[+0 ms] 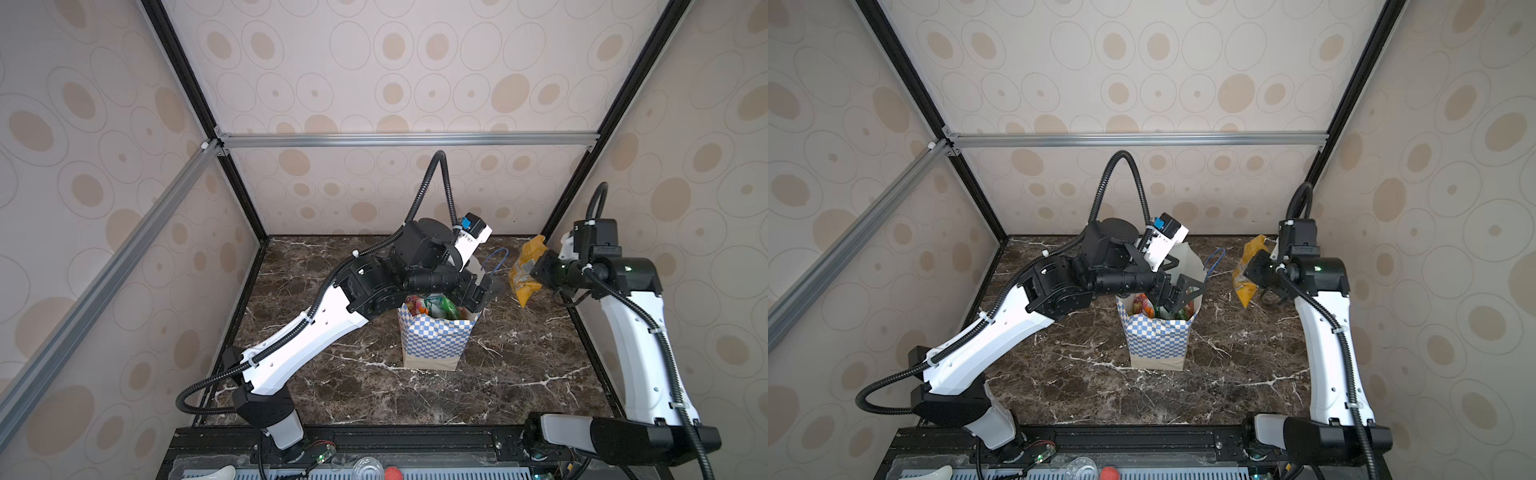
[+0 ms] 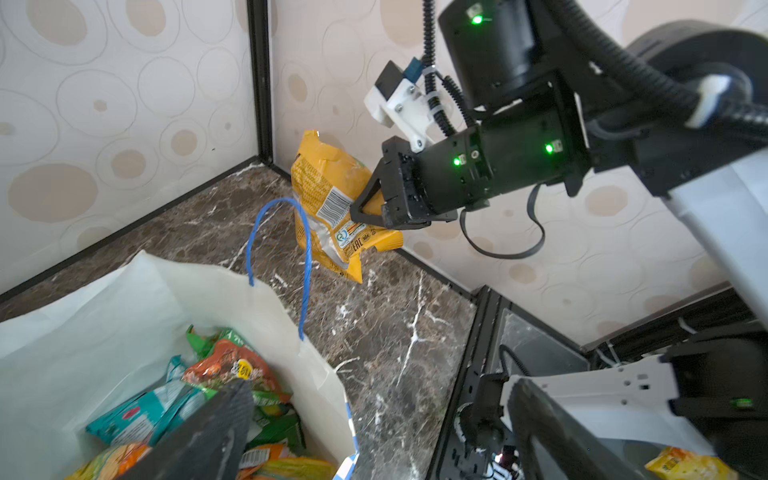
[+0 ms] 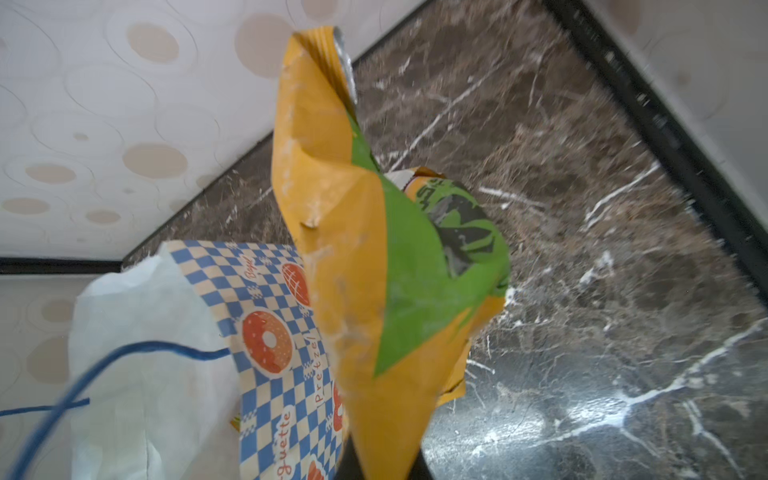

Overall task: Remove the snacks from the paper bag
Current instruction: 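Lower the yellow chip bag beside the paper bag and release it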

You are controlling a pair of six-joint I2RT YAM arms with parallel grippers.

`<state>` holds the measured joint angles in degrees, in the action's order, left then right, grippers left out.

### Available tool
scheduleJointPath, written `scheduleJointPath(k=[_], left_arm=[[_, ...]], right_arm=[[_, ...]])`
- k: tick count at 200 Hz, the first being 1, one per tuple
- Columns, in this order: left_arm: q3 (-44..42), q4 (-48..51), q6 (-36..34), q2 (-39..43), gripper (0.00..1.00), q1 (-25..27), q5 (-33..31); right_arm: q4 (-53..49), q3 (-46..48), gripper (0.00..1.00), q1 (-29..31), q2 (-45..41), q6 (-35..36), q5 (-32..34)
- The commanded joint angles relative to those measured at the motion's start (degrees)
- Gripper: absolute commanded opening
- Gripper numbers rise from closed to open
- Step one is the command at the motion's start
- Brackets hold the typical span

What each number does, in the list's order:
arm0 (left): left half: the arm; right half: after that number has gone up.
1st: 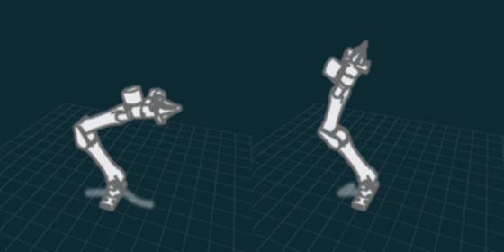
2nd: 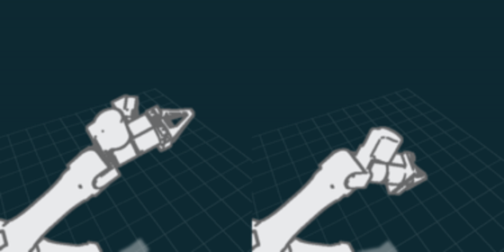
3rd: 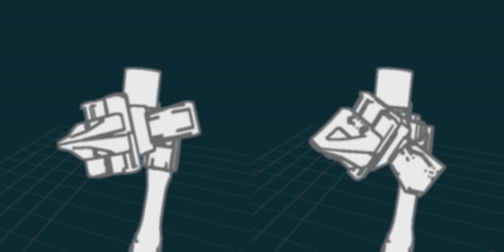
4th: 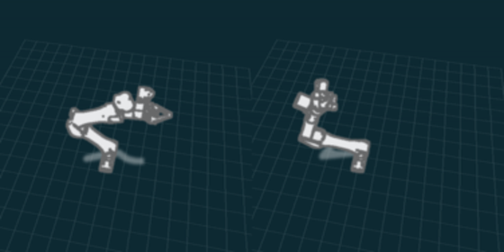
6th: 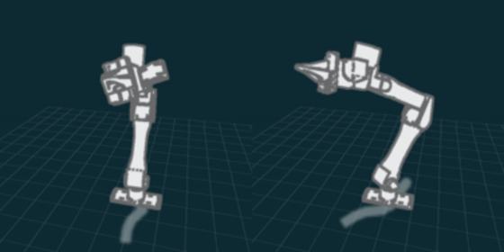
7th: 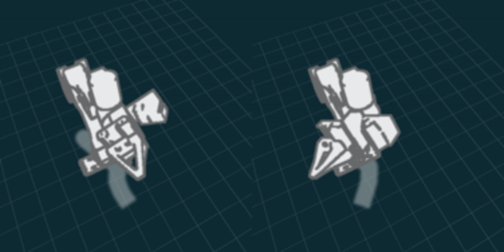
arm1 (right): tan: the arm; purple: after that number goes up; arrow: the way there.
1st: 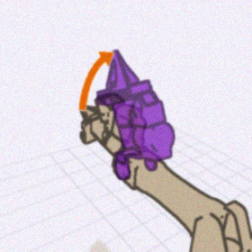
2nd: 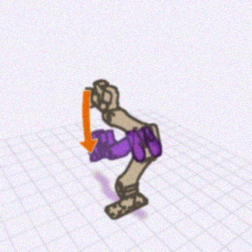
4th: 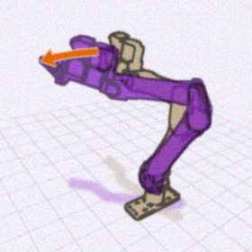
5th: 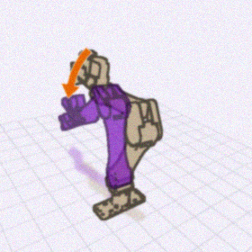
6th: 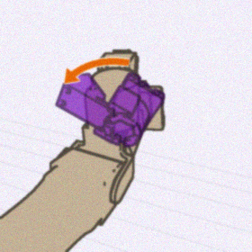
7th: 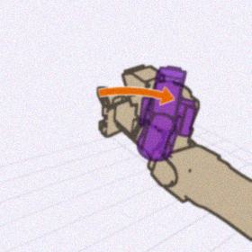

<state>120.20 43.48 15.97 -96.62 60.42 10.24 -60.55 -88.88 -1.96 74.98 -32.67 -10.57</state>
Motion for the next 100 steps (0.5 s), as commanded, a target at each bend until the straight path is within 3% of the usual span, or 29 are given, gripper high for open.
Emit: scheduleJointPath(k=[1, 34, 70, 100], left_arm=[[3.41, 6.13, -4.71, -1.77, 0.98, 1.18, -3.76], [0.42, 4.76, -5.17, -1.0, 0.98, 1.42, -4.02], [-3.87, 0.3, -5.24, 0.53, 0.98, 1.93, -3.36], [-2.69, 2.3, -5.09, -0.68, 0.98, 2.07, -8.22]], right_arm=[[9.83, 5.77, 0.0, -0.19, 2.12, -2.71, -9.74], [18.09, 13.22, 0.0, -0.25, 8.61, -0.02, -11.97], [23.67, 14.35, 0.0, -0.58, 18.43, 4.09, -20.63], [27.52, 16.41, 0.02, -1.24, 23.1, 3.16, -20.56]])
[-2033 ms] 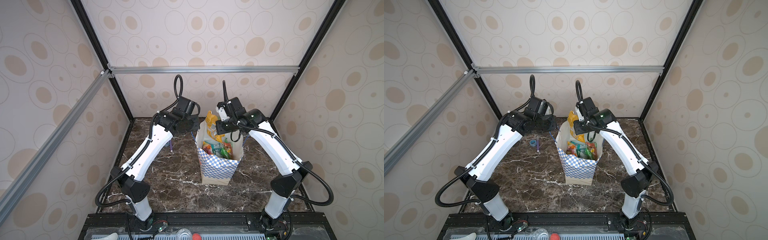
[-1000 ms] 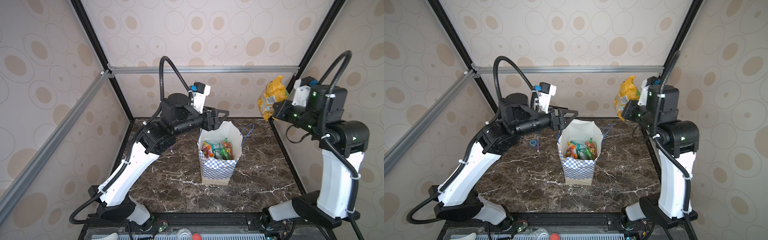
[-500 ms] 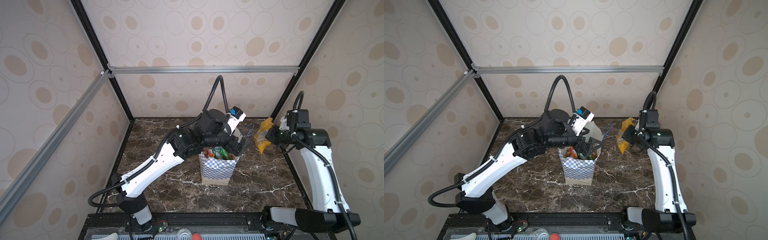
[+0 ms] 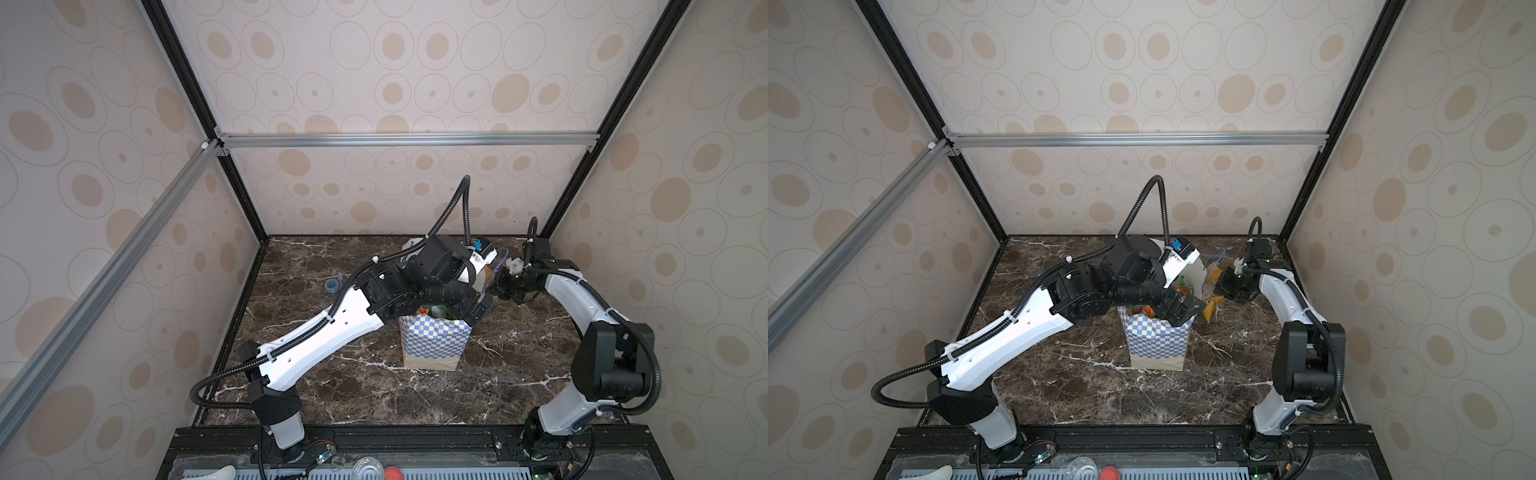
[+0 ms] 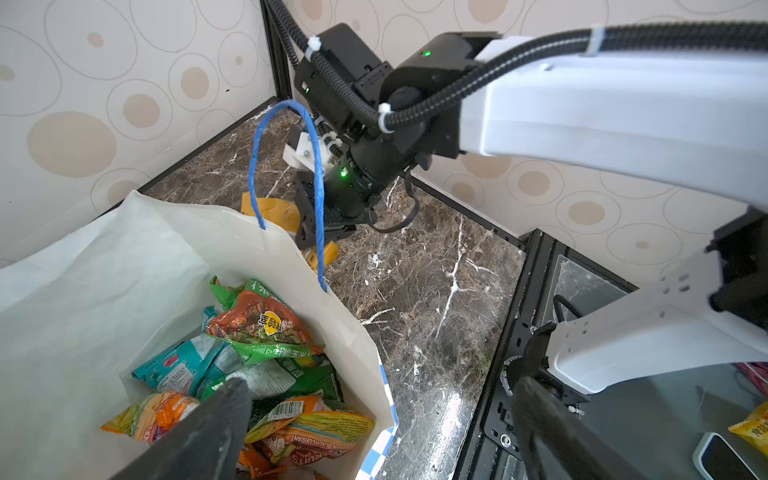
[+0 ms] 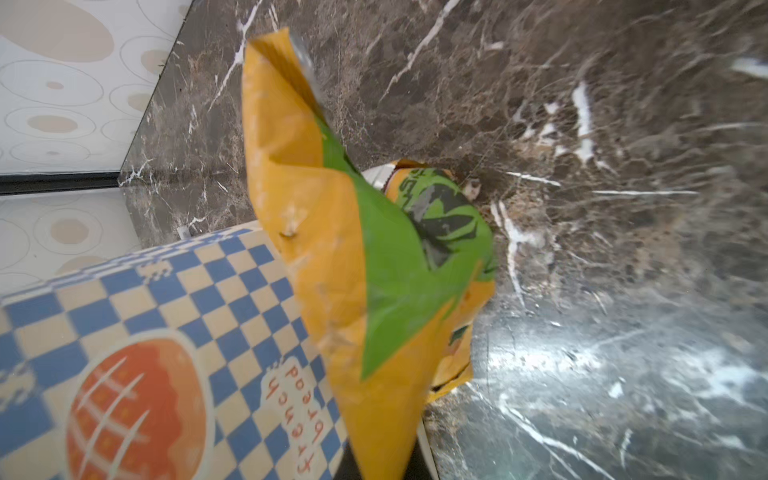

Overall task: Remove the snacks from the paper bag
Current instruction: 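Lower the yellow chip bag beside the paper bag and release it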

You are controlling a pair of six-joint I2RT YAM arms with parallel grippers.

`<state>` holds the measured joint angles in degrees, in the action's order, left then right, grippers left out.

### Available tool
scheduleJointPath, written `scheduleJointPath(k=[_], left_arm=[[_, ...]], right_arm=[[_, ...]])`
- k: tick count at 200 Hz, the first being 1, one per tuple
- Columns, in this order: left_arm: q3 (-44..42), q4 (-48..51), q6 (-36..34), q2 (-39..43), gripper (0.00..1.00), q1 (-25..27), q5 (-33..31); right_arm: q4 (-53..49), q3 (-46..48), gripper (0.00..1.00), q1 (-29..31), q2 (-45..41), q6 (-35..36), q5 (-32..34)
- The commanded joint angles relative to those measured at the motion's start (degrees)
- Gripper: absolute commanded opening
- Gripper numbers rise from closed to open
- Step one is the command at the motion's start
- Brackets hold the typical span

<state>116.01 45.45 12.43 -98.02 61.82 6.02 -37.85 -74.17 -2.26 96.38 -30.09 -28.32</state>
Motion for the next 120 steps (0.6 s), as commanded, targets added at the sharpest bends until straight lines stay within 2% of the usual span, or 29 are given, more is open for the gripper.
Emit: scheduleJointPath(k=[1, 32, 57, 88, 101, 120], left_arm=[[1.64, 0.47, -1.58, 0.63, 0.98, 0.71, -4.09], [2.89, 0.86, -1.44, -0.2, 0.98, 0.81, -5.47], [1.17, -1.11, -1.12, 0.75, 0.98, 0.84, -5.99], [0.8, -1.41, -1.51, 1.29, 0.98, 0.81, -8.12], [0.89, -1.4, -1.88, 1.34, 0.98, 0.83, -9.11], [0.98, -1.55, -2.15, 1.56, 0.98, 0.82, -9.95]], right_arm=[[4.89, 1.81, 0.03, -1.05, 1.84, 0.53, -2.76], [4.78, 4.82, 0.31, -2.69, 5.07, 0.56, -0.9], [1.13, 5.83, 0.41, -3.41, 5.92, 2.8, 3.99], [-2.98, 6.14, 0.57, -3.54, 3.4, 5.18, 13.93], [-4.93, 5.37, 0.65, -3.55, 2.23, 5.77, 17.72], [-9.2, 2.85, 0.71, -3.63, 0.86, 6.34, 21.71]])
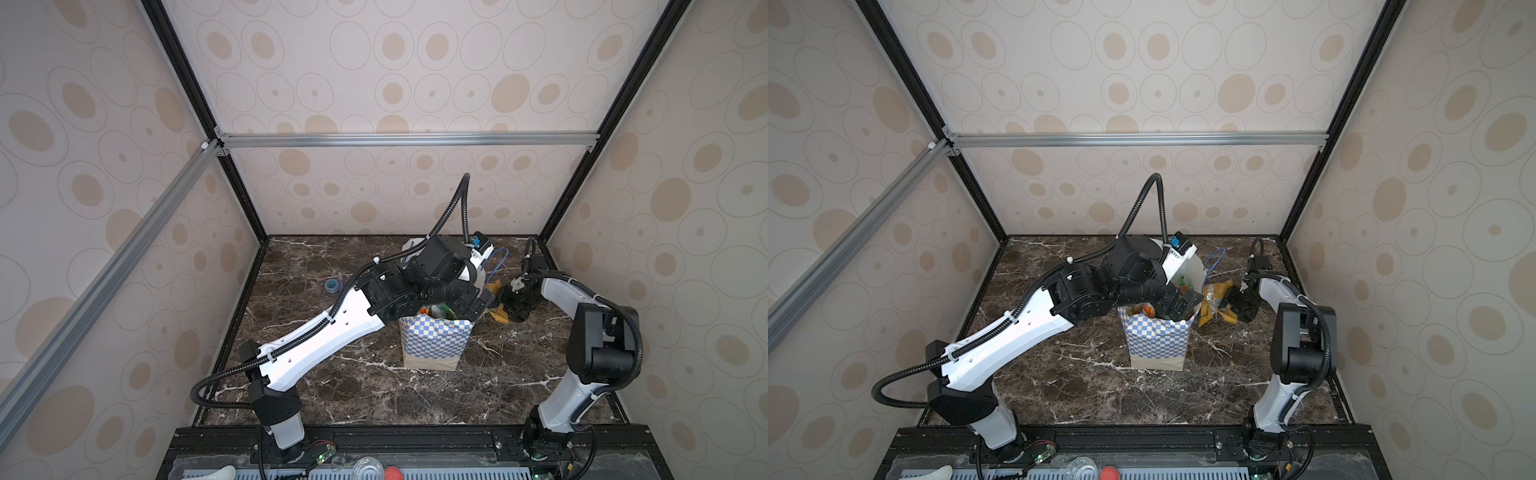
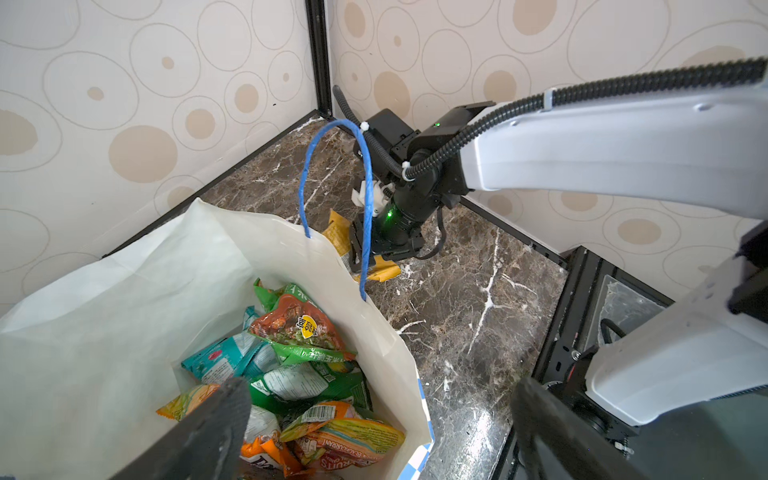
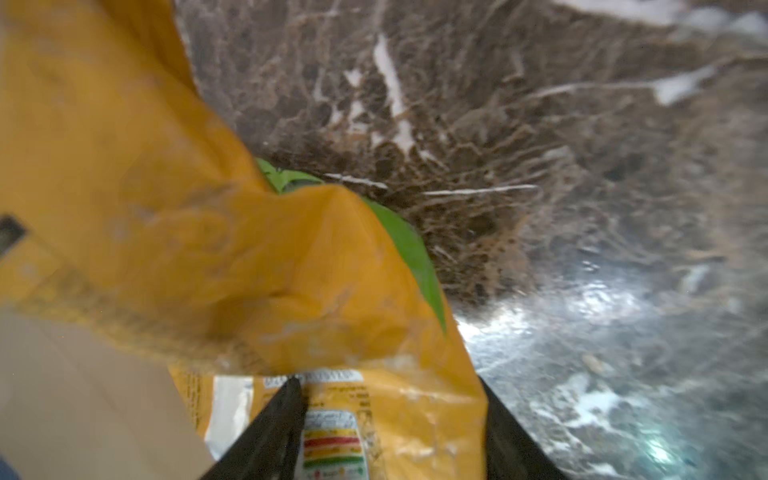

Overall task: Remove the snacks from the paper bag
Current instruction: 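Lower the yellow chip bag beside the paper bag and release it, then raise the right gripper and move it back over the paper bag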

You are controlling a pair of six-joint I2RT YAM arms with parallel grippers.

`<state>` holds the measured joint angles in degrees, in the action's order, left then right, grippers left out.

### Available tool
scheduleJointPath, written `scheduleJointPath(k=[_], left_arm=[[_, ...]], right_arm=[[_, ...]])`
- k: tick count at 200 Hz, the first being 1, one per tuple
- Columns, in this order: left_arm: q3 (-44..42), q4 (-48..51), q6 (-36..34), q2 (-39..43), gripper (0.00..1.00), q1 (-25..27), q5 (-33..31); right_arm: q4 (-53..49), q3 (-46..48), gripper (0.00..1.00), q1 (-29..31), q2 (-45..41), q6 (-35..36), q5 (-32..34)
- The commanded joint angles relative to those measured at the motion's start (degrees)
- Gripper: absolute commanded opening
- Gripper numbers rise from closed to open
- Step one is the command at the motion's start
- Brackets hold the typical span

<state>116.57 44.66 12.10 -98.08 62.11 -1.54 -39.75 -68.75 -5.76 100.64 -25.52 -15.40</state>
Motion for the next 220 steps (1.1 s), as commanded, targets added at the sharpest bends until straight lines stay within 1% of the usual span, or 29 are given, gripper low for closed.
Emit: scheduleJointPath(k=[1, 21, 39, 44, 48, 52, 78, 79, 81, 85, 119, 128, 150, 176, 198, 212, 220], left_arm=[[0.41, -0.74, -1.86, 1.64, 0.98, 0.5, -2.44], [0.04, -1.21, -1.7, 2.1, 0.98, 0.55, -3.0], [-0.66, -1.6, -1.4, 2.78, 0.98, 0.55, -3.58], [-0.88, -1.84, -1.4, 3.04, 0.98, 0.49, -3.8], [-1.11, -2.14, -1.28, 3.32, 0.98, 0.54, -4.04], [-1.24, -2.31, -1.13, 3.46, 0.98, 0.49, -4.21], [-1.35, -3.81, -0.27, 4.63, 0.98, 0.51, -5.93], [-1.35, -3.84, -0.16, 4.73, 0.98, 0.54, -6.06], [-1.39, -3.96, -0.02, 4.81, 0.98, 0.49, -6.38], [-1.43, -4.2, 0.18, 5.03, 0.98, 0.54, -6.81], [-2.31, -5.96, 1.11, 6.91, 0.98, 0.49, -11.95], [-2.32, -6.26, 1.25, 7.26, 0.98, 0.47, -12.88], [-2.0, -6.75, 2.68, 8.23, 0.98, 0.48, -15.89], [-0.54, -4.51, 5.76, 8.57, 0.98, 0.51, -22.26], [2.16, -0.3, 7.98, 7.2, 0.98, 0.35, -29.93], [4.91, 3.51, 10.25, 5.68, 0.98, -0.58, -33.82], [6.28, 5.35, 11.66, 4.84, 0.98, -1.8, -34.59]], right_arm=[[-7.55, -2.77, 0.71, -0.13, -3.46, 1.74, 9.02], [-11.8, -6.23, 0.77, -0.13, -5.79, 2.27, 12.36], [-14.16, -8.82, 0.82, -0.13, -9.17, 2.18, 13.2], [-14.67, -9.59, 0.83, -0.11, -10.21, 2.15, 12.92], [-15.35, -10.35, 0.88, -0.13, -11.0, 2.15, 12.71], [-15.95, -11.22, 0.9, -0.13, -11.9, 2.15, 12.41], [-20.34, -18.6, 0.92, -0.07, -16.75, 2.18, 9.27], [-20.48, -18.92, 0.93, -0.06, -16.95, 2.16, 9.17], [-20.75, -19.52, 0.97, -0.04, -17.31, 2.06, 9.05], [-21.1, -20.82, 1.0, -0.04, -17.98, 1.83, 8.7], [-20.8, -30.31, 1.0, 0.01, -22.21, -0.36, 2.94], [-20.57, -32.78, 0.99, 0.0, -22.38, -0.86, 0.05], [-20.85, -39.79, 0.98, 1.12, -21.77, -2.73, -3.64], [-21.24, -49.08, 0.96, 5.53, -19.89, -2.77, -4.0], [-21.16, -55.87, 0.96, 9.31, -17.78, -3.75, -4.81], [-21.34, -59.47, 0.96, 11.94, -16.16, -4.37, -5.2], [-21.54, -61.13, 0.96, 13.56, -15.22, -4.44, -5.88]])
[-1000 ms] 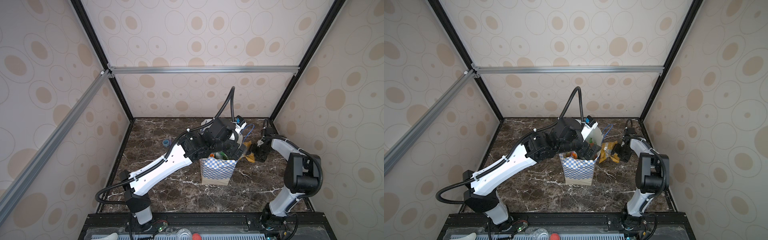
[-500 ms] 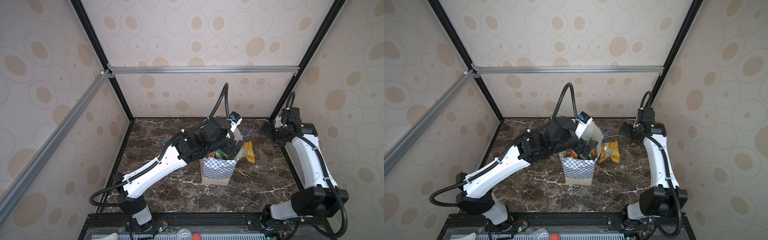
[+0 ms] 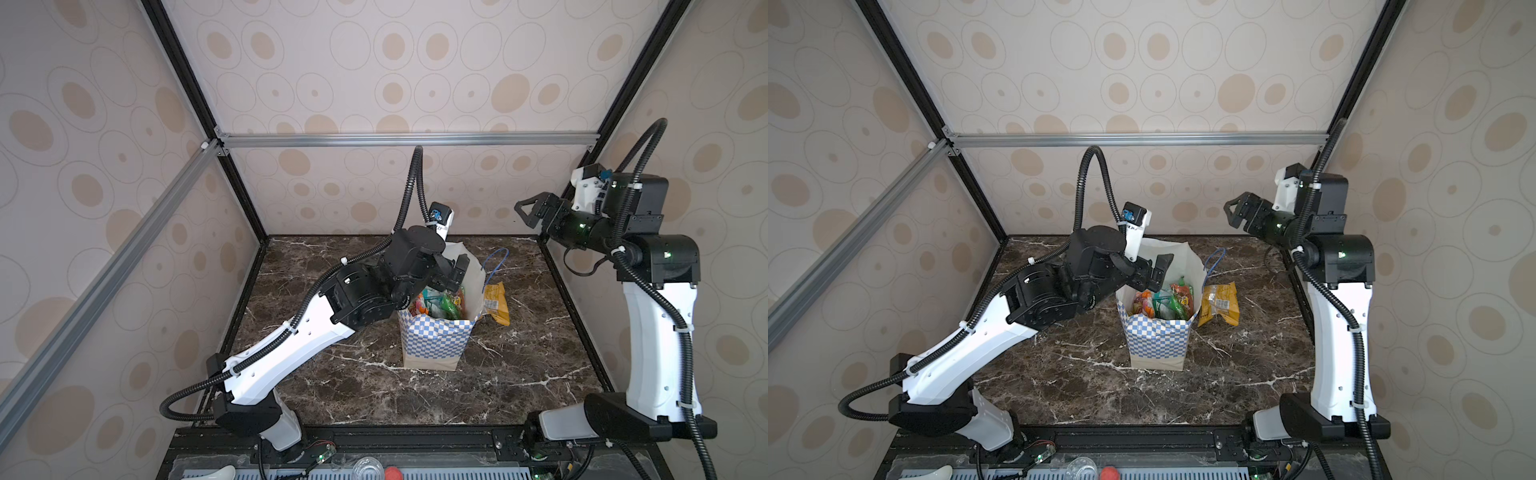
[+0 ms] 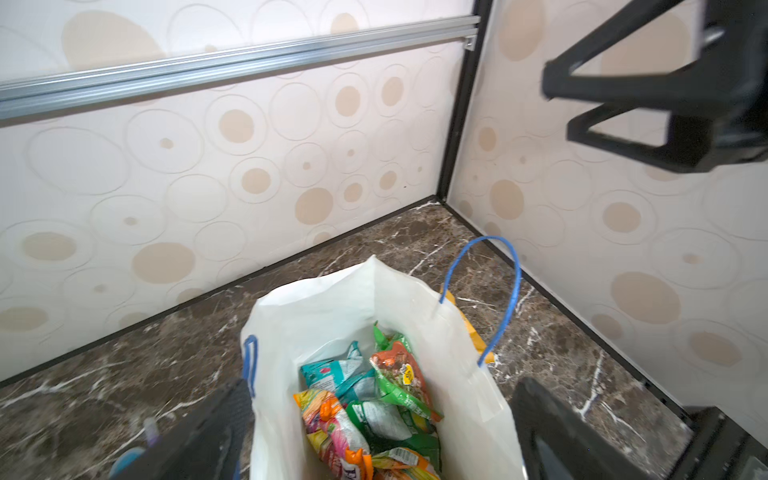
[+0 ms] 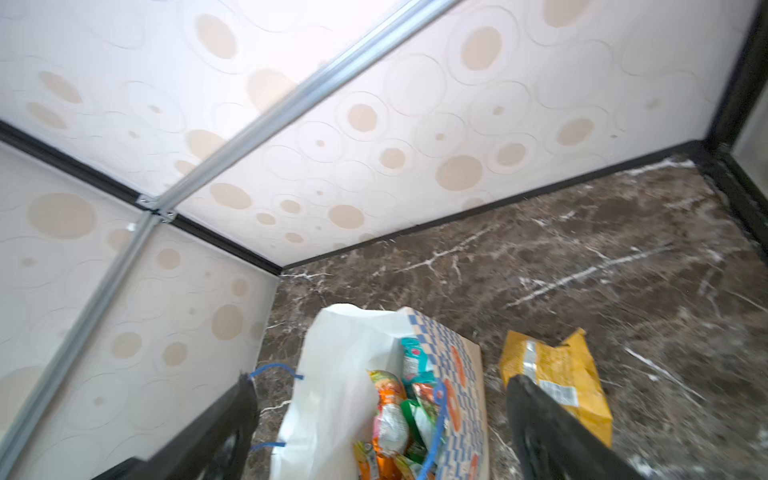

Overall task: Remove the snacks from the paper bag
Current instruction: 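Raise the right gripper and move it back over the paper bag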

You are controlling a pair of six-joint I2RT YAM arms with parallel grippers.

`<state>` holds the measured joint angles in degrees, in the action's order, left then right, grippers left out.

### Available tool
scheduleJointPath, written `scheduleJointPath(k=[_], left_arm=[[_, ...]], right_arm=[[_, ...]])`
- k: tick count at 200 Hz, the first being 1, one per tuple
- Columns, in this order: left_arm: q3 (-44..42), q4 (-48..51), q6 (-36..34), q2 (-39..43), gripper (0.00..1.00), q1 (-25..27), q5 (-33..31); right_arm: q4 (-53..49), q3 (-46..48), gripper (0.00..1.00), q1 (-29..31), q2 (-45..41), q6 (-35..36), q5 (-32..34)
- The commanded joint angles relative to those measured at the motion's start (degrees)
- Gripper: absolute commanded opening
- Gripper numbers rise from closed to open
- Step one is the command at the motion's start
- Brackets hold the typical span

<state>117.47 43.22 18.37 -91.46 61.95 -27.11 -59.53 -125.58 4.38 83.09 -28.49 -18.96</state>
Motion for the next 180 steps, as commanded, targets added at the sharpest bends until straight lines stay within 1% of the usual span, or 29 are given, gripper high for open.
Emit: scheduleJointPath(k=[1, 14, 21, 42, 46, 49, 57, 78, 106, 120, 145, 167, 180], left_arm=[[5.61, 7.01, 5.55, -1.88, 0.98, -1.83, -9.01], [6.28, 8.14, 5.79, -2.61, 0.98, -4.53, -7.39], [6.2, 8.35, 5.42, -2.75, 0.98, -5.99, -5.83], [5.77, 9.92, 5.28, -3.99, 0.98, -10.86, 2.73], [5.83, 10.54, 5.78, -4.34, 0.98, -11.59, 3.79], [5.84, 11.0, 6.25, -4.54, 0.98, -12.11, 4.48], [5.54, 11.7, 7.14, -4.92, 0.98, -13.35, 6.74], [3.35, 11.13, 8.62, -4.88, 0.93, -15.71, 10.61], [0.04, 8.99, 10.86, -3.94, 0.79, -18.54, 12.4], [-1.31, 7.62, 11.08, -3.64, 0.71, -19.48, 13.21], [-1.54, 8.17, 11.29, -4.37, 0.55, -20.89, 14.37], [-1.41, 9.35, 11.92, -4.78, 0.43, -21.93, 14.19], [-1.83, 9.61, 12.26, -4.52, 0.35, -22.48, 14.02]], right_arm=[[-1.75, -4.44, 0.96, 3.65, 2.47, -1.39, -2.4], [-2.32, -5.64, 0.97, 6.23, 4.0, -0.81, -3.27], [-3.41, -8.49, 0.96, 7.61, 5.13, -0.43, -3.2], [-9.74, -14.89, 0.96, 11.21, 9.38, 0.72, -2.03], [-11.13, -16.07, 0.95, 11.34, 10.17, 1.07, -1.75], [-12.0, -16.98, 0.94, 12.89, 10.75, 1.28, -1.55], [-14.42, -18.75, 0.93, 14.3, 12.09, 1.83, -0.68], [-18.88, -19.54, 0.91, 16.88, 14.04, 2.33, 0.45], [-22.71, -18.4, 0.89, 21.94, 15.99, 2.17, 3.5], [-23.28, -16.24, 0.89, 25.11, 16.47, 2.21, 6.72], [-22.2, -9.85, 0.87, 28.17, 16.74, 1.18, 10.26], [-21.27, -3.37, 0.86, 29.74, 17.43, 1.41, 13.79], [-20.54, -0.59, 0.86, 30.42, 18.2, 1.97, 14.8]])
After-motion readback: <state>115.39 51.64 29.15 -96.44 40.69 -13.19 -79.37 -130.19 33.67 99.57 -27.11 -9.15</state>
